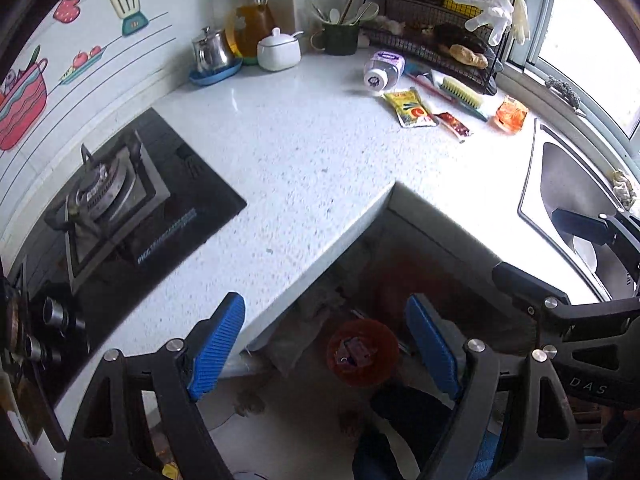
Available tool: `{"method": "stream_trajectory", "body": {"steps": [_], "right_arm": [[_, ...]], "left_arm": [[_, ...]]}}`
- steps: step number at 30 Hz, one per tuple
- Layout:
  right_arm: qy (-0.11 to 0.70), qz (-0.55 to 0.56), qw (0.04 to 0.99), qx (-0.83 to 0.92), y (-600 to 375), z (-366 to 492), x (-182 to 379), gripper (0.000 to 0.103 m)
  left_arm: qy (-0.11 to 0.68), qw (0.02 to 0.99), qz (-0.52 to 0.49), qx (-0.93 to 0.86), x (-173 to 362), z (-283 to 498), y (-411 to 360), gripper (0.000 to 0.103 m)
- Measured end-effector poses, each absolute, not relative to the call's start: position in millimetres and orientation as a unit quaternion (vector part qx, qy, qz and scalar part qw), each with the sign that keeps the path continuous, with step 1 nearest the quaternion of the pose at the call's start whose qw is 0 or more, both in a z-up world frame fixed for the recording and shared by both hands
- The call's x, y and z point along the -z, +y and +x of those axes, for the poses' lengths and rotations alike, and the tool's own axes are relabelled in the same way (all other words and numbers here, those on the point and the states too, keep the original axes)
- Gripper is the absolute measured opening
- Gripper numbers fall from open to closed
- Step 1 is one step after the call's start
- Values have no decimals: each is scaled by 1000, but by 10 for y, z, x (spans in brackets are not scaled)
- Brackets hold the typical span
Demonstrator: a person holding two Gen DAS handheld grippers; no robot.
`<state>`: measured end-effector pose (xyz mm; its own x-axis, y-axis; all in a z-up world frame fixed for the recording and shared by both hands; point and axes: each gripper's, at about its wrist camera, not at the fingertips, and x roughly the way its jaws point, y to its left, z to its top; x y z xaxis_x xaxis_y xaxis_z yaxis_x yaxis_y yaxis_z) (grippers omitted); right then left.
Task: Collect trash
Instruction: 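Raise both grippers back up over the counter, then reach the right gripper to the yellow yeast sachet and grasp it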
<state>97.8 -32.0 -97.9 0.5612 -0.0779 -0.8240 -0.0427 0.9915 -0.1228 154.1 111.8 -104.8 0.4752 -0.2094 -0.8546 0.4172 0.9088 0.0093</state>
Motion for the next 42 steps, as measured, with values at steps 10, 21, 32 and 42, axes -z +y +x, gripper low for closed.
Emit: {"method": "stream_trajectory", "body": {"steps": [10, 21, 32, 42], "right_arm": [[446, -44, 893, 43, -828, 1520, 707, 81], [452, -31, 891, 35, -1291, 2307, 692, 81], [494, -15, 869, 3, -1427, 3012, 1003, 81], [539, 20, 842, 21, -1438, 3541, 1369, 81]], "left_arm": [[453, 859, 130, 201, 770, 2253, 485, 82], [473, 852, 126, 183, 883, 3144, 26, 82], [517, 829, 130, 169, 1275, 3859, -86, 82], [541, 802, 165, 194, 1682, 4493, -178, 82]]}}
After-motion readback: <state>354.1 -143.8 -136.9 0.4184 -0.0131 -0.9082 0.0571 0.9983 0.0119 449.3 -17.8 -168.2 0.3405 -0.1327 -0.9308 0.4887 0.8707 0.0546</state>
